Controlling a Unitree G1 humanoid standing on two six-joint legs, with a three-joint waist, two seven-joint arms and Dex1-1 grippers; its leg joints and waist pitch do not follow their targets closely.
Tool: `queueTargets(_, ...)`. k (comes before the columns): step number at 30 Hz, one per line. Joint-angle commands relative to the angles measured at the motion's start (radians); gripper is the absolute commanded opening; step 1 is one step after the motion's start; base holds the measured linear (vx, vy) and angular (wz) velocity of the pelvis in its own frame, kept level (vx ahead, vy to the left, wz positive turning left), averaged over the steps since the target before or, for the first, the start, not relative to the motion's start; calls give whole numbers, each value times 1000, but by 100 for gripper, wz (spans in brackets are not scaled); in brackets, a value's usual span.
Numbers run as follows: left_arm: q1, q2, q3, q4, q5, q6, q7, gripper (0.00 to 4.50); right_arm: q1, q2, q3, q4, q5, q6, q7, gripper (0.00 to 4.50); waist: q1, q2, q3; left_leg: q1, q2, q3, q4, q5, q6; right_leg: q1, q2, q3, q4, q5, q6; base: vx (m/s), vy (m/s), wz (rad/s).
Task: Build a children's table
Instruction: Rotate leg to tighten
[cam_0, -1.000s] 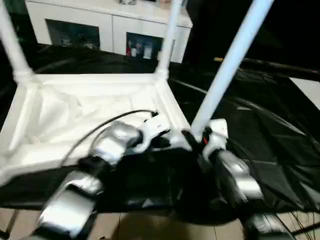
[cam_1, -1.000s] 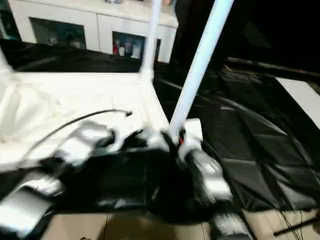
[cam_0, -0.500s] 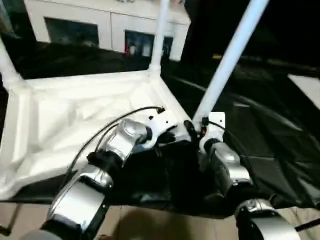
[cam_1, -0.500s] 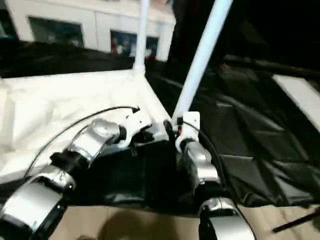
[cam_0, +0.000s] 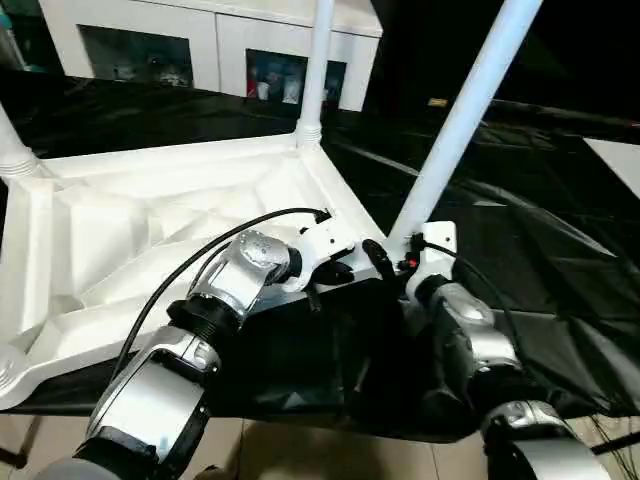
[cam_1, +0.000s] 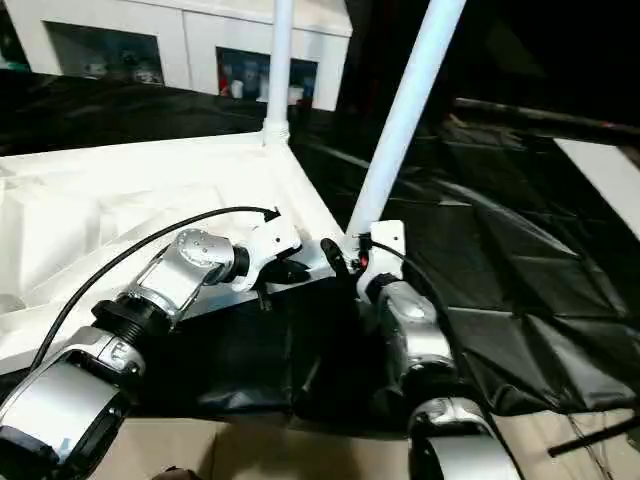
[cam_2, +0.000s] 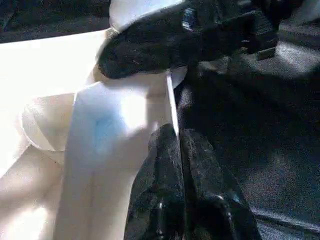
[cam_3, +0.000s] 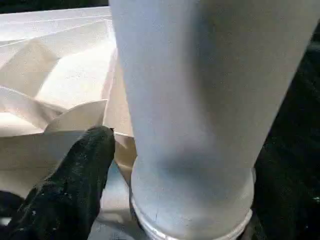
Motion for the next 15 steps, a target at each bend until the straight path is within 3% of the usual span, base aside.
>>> queueTargets(1,42,11,-51,21,29,8,-38,0,28,-27,27,-57,-4,30,63,436,1,8,-43,9,34,-1,-70,-302,39,22,-62,58,-97,-288,-172,0,0,0)
queueTargets(6,74,38,-38,-34,-2,-9,-88,0,103,-98,79,-169,-21,69,176,444,5,4,-44,5,35,-1,-68,-245,59,29,-60,57,-91,-232,-179,0,0,0)
queueTargets(7,92,57,-36,-64,-17,-26,-126,0,138,-133,101,-233,-19,78,233,444,8,12,-43,4,36,-2,-68,-225,63,32,-59,57,-86,-198,-182,0,0,0)
queueTargets(8,92,57,-36,-64,-17,-26,-126,0,138,-133,101,-233,-19,78,233,444,5,5,-46,2,35,0,-64,-203,72,35,-56,57,-80,-142,-190,0,0,0)
queueTargets(10,122,83,-35,-109,-49,-67,-200,0,176,-169,120,-308,-7,87,297,444,8,21,-48,1,31,-1,-62,-174,81,41,-54,57,-72,-76,-207,0,0,0)
queueTargets(12,138,99,-37,-137,-64,-76,-239,0,199,-191,129,-350,4,93,332,444,10,23,-50,5,32,0,-59,-158,92,43,-54,57,-68,-27,-220,0,0,0)
queueTargets(13,171,140,-55,-203,-84,-74,-321,0,251,-238,137,-438,35,115,404,444,13,20,-51,4,32,2,-55,-132,114,49,-53,57,-63,33,-235,0,0,0)
queueTargets(15,183,156,-61,-234,-92,-64,-344,0,271,-257,144,-469,42,128,430,444,16,24,-51,6,31,5,-52,-113,131,47,-52,58,-58,67,-251,0,0,0)
